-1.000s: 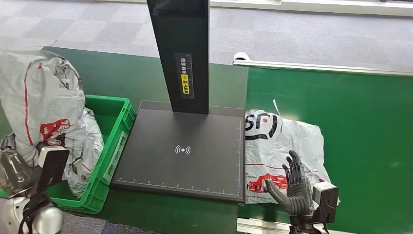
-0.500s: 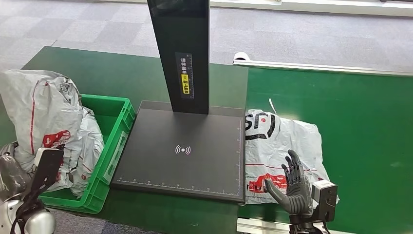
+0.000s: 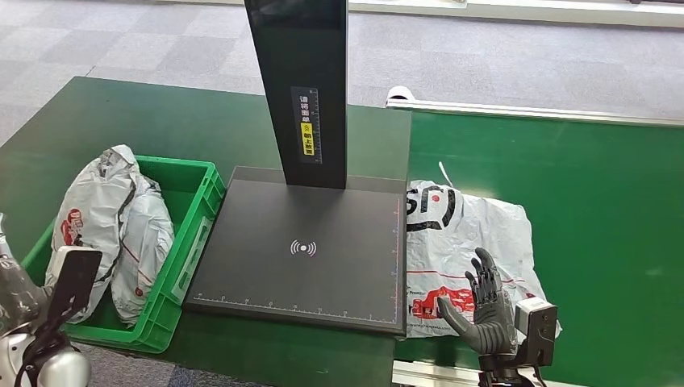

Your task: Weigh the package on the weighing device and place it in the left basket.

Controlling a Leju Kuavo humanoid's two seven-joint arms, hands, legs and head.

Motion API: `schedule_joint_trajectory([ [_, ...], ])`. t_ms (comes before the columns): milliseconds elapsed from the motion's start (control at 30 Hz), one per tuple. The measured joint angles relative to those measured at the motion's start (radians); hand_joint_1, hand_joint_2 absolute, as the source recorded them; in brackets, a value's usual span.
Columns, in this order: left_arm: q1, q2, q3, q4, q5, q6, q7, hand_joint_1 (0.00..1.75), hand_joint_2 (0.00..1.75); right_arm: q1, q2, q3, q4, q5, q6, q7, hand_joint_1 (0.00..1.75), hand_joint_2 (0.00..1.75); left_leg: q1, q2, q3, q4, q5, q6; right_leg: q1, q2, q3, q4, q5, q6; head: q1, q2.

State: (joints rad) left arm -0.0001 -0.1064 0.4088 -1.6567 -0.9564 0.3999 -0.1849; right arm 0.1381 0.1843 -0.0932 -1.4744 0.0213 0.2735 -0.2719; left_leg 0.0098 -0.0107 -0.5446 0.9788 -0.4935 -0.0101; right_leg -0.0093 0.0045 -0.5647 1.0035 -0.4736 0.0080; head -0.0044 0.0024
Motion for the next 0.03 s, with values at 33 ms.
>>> schedule_joint_trajectory([
  [33,0.0,-0.001,0.0,-0.002,0.003,0.001,-0.005,0.0,1.75,0.0,0.0,0.0,0.0,0.0,0.0,0.0,0.0,1.75,0.0,0.0,0.0,0.0,0.0,0.0,0.0,0.0,0.0,0.0,0.0,0.0,0.0,0.0],
])
